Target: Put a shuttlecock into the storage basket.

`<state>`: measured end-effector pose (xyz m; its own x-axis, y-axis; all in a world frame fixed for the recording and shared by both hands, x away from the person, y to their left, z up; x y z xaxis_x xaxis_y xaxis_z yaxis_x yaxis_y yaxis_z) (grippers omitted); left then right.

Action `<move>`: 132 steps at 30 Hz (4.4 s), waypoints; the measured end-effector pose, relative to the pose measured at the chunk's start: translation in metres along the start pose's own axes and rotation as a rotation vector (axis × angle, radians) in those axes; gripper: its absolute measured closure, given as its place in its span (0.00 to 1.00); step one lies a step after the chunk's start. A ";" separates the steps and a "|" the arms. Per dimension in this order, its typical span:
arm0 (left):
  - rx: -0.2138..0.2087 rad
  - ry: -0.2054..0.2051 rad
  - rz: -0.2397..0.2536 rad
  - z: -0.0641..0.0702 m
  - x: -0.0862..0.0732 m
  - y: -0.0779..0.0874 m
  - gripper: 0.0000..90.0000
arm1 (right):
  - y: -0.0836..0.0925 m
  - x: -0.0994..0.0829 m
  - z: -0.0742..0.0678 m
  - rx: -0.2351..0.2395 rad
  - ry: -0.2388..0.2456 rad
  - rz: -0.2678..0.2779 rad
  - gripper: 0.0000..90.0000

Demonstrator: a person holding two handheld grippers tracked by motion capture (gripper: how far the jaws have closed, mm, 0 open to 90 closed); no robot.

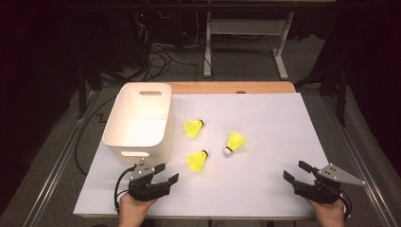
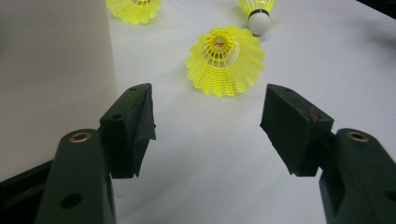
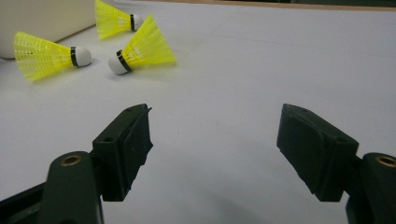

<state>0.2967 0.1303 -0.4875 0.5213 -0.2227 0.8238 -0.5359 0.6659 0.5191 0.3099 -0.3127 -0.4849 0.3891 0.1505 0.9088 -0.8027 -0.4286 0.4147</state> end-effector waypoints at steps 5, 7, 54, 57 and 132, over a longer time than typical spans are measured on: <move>-0.004 0.001 0.001 0.002 0.002 -0.003 0.39 | -0.001 -0.001 0.001 0.003 -0.006 -0.007 0.29; -0.004 -0.001 -0.002 0.002 0.003 -0.004 0.39 | -0.001 -0.001 0.001 0.004 -0.006 -0.009 0.29; -0.036 -0.037 -0.029 0.023 0.017 -0.041 0.40 | -0.001 -0.001 0.000 0.010 -0.001 -0.011 0.30; -0.030 -0.035 -0.029 0.023 0.018 -0.043 0.40 | -0.001 -0.001 0.000 0.010 -0.002 -0.011 0.30; 0.054 -0.022 -0.273 0.029 0.031 -0.099 0.88 | -0.001 -0.001 -0.001 0.028 -0.004 -0.006 0.30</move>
<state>0.3472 0.0367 -0.5066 0.6372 -0.4042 0.6562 -0.4121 0.5407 0.7333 0.3100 -0.3115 -0.4858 0.3959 0.1499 0.9060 -0.7872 -0.4526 0.4189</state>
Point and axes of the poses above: each handheld gripper's, and its own axes: y roughly backward along the jaws, x roughly out of its top, z roughly to its right, the point moved 6 cm from there along -y, roughly forward along the jaws, and after that the axes turned 4 degrees about -x, right-handed, at the moved point
